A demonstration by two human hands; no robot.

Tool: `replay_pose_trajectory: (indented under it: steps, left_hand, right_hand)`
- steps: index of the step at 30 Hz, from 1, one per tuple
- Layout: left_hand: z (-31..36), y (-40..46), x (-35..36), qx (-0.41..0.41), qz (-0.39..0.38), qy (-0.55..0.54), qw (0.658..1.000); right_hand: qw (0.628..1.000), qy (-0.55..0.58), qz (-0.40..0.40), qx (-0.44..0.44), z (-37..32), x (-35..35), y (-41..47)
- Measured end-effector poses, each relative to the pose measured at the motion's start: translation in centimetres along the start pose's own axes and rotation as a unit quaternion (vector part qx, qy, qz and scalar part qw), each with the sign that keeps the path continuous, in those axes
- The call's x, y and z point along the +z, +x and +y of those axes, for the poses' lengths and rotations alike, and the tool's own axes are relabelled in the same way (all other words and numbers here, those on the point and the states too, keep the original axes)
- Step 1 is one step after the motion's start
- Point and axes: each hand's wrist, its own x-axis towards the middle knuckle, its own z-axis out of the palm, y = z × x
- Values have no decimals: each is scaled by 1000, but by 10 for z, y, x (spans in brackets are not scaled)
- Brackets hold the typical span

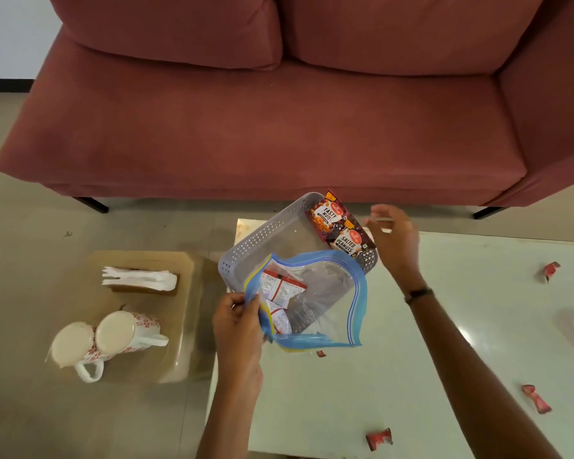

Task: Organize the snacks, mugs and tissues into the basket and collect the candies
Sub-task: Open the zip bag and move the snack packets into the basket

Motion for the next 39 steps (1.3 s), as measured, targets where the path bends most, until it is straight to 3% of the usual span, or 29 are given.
replay_pose_trajectory:
  steps: [2, 5, 9, 11, 13, 15, 18, 20, 26, 34, 39]
  left_hand:
    - [0, -3, -2, 0, -2, 7, 1000]
    - [-3, -5, -6, 0, -4, 16, 1000]
    - [-6, -10, -11, 0, 0, 28, 1000]
    - [-8, -12, -14, 3, 1, 42, 999]
    - [-12, -13, -17, 17, -3, 56, 998]
    - [-16, -13, -19, 29, -12, 67, 997]
    - [-21, -12, -22, 37, -19, 77, 996]
    - [-23, -10, -25, 42, -18, 76, 996]
    - [-29, -7, -30, 45, -22, 75, 996]
    - [-27, -2, -29, 34, -8, 53, 998]
    - [-19, -2, -24, 23, 4, 26, 999]
  right_hand:
    - [998, 32, -36, -44, -48, -38, -41]
    - [979, 38, -184, -82, -101, -72, -105]
    - [900, -143, -384, -148, -104, -20, -130]
    - [849, -238, -429, -195, -95, 19, -133]
    - [779, -352, -424, -300, -86, 47, -133]
    - [741, -444, -387, -323, -78, 68, -133]
    - [762, -441, -383, -279, -48, 105, -122]
    - [815, -400, -353, -228, -37, 119, -116]
    - [832, -409, -321, -190, -30, 119, -121]
    - [828, -396, -301, -259, -59, 80, -131]
    - [872, -302, -272, -274, -89, 14, -144]
